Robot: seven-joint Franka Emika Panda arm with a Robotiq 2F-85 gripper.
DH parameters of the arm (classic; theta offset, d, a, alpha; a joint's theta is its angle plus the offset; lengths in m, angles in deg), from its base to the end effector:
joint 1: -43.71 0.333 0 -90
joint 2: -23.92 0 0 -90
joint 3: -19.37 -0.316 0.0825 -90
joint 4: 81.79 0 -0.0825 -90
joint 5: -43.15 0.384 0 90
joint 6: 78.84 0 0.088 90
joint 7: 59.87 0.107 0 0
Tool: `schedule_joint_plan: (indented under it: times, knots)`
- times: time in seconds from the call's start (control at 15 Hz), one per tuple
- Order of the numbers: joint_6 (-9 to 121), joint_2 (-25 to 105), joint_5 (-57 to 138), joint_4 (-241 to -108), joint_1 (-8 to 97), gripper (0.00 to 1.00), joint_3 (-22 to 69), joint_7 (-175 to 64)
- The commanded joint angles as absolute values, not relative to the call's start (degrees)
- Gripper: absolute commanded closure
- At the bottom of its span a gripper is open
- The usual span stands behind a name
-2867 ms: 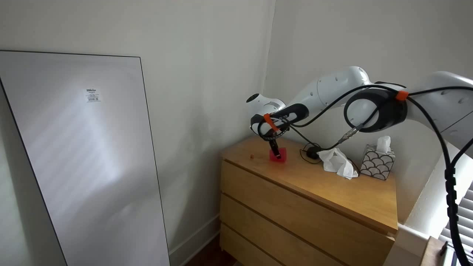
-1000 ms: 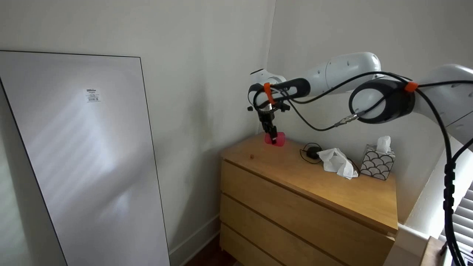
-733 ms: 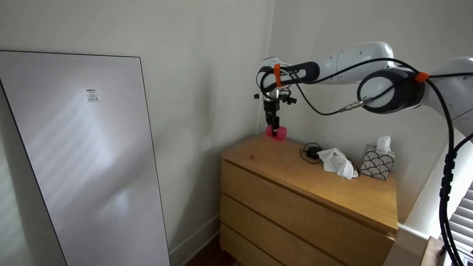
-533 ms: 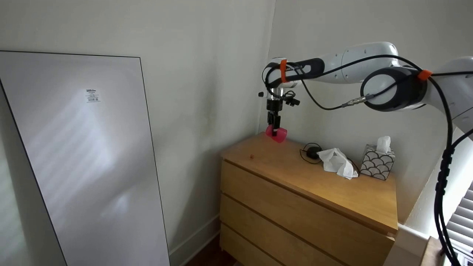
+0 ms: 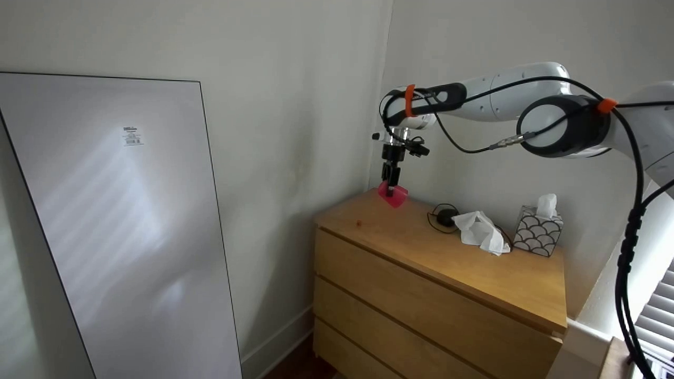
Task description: Place the red cup upside down
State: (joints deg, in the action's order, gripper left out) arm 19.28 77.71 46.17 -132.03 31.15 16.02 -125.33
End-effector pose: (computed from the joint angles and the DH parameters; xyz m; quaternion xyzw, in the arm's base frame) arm 0.7606 -0.1367 0.3256 -0.8870 -0.4562 0.0099 0.0705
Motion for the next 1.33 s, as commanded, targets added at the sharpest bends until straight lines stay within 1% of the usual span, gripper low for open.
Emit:
schedule_joint_plan:
  times: [0.0,0.4,0.8,1.0,1.27]
  knots:
    - [21.49,78.25,47.50,-132.71,30.13,0.54,14.68,-128.41]
    - [29.24,80.85,59.05,-133.48,24.81,0.54,7.69,-136.45]
    - [33.72,83.59,70.66,-134.49,18.54,0.54,1.37,-145.61]
    - [32.61,85.27,74.43,-135.60,15.58,0.54,-1.31,-153.48]
    - [29.87,87.73,74.13,-135.79,14.04,0.54,-1.55,-159.37]
